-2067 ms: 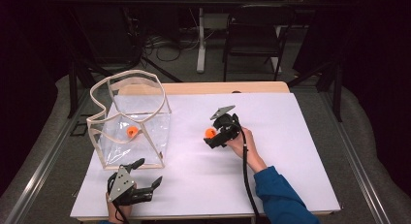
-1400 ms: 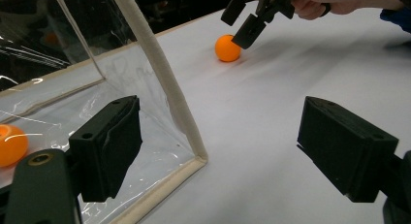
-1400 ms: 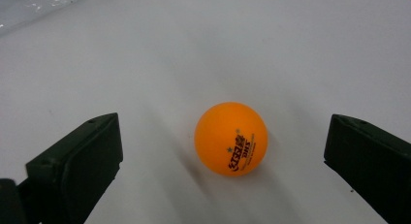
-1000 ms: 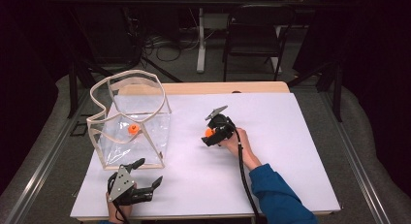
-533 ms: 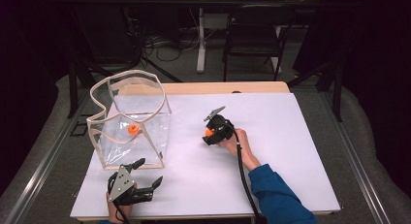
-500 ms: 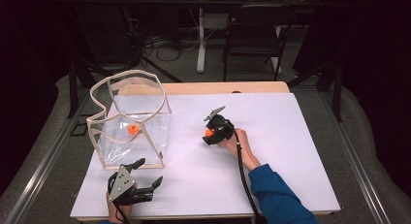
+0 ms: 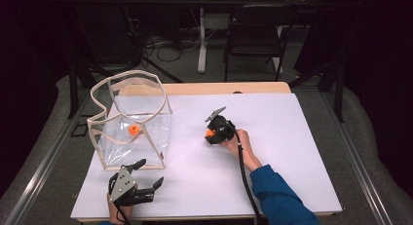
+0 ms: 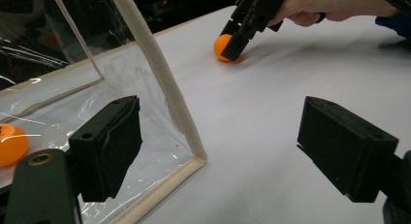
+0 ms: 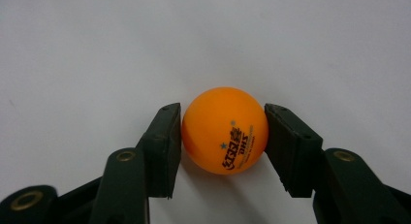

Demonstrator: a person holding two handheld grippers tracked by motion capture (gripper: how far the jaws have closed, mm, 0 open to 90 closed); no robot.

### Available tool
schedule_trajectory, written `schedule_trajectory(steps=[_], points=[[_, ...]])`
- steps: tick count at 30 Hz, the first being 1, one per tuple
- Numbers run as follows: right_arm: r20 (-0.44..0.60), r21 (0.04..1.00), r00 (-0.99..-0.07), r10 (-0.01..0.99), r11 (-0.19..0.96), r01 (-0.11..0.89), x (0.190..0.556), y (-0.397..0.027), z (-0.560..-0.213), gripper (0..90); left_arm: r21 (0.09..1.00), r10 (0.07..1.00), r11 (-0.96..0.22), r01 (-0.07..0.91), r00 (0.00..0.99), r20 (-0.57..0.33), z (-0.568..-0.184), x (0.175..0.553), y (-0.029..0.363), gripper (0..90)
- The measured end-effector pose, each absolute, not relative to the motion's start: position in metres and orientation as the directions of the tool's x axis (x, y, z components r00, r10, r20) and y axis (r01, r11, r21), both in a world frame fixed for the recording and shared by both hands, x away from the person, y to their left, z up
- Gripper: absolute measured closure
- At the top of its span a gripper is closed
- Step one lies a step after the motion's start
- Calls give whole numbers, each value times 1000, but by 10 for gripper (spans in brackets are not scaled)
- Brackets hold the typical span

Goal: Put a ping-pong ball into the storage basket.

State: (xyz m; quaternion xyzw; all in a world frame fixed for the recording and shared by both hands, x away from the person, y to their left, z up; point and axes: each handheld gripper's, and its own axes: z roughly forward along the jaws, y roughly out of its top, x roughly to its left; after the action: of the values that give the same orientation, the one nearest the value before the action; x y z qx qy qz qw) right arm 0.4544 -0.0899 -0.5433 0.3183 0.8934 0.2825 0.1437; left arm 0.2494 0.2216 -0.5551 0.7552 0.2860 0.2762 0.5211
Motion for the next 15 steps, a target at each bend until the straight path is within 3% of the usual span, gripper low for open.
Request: schedule_trajectory(steps=[15], points=[[-82,607,-760,645,637,475,452,-92,-537,507,945,721,-294,142,682,122,-555,249,222,158]])
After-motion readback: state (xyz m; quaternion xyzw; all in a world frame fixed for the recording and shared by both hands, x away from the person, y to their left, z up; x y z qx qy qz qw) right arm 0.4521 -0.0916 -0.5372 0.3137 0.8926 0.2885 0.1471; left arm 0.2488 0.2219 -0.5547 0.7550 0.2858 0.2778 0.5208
